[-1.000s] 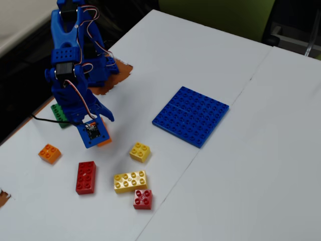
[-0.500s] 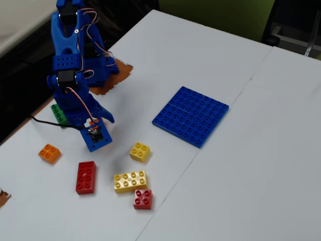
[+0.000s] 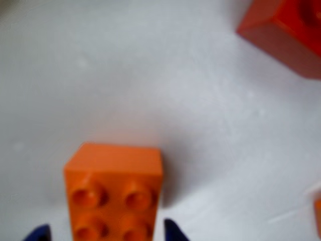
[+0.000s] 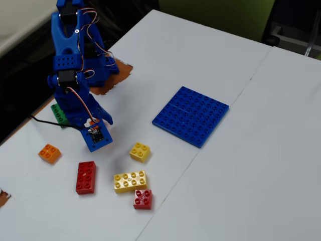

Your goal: Pick up the 2x4 orange block and go up the 8x8 blue block.

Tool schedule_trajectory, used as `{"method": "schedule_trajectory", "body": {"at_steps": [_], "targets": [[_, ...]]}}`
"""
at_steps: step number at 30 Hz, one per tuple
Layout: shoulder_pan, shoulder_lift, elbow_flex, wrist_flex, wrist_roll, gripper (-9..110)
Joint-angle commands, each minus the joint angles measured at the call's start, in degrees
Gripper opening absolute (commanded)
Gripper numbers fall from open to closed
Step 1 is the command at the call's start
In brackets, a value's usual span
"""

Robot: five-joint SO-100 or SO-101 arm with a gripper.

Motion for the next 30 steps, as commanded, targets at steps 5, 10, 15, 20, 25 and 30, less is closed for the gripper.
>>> {"method": "schedule_trajectory", "body": {"at_steps": [5,10,15,20,25,30], "targets": [[-0.62,1.05,-0.18,-2.02,3.87,25],[-0.97,0.97,0.09,-2.02,4.31,24],[-1.05,0.97,0.88,-2.29,4.39,20],[-1.23,0.97,0.97,-2.64,4.83,7],[-1.67,0.97,0.88,-2.64,6.15,0],[-2.20,2.81,-0.70,-0.44,6.24,0]]}}
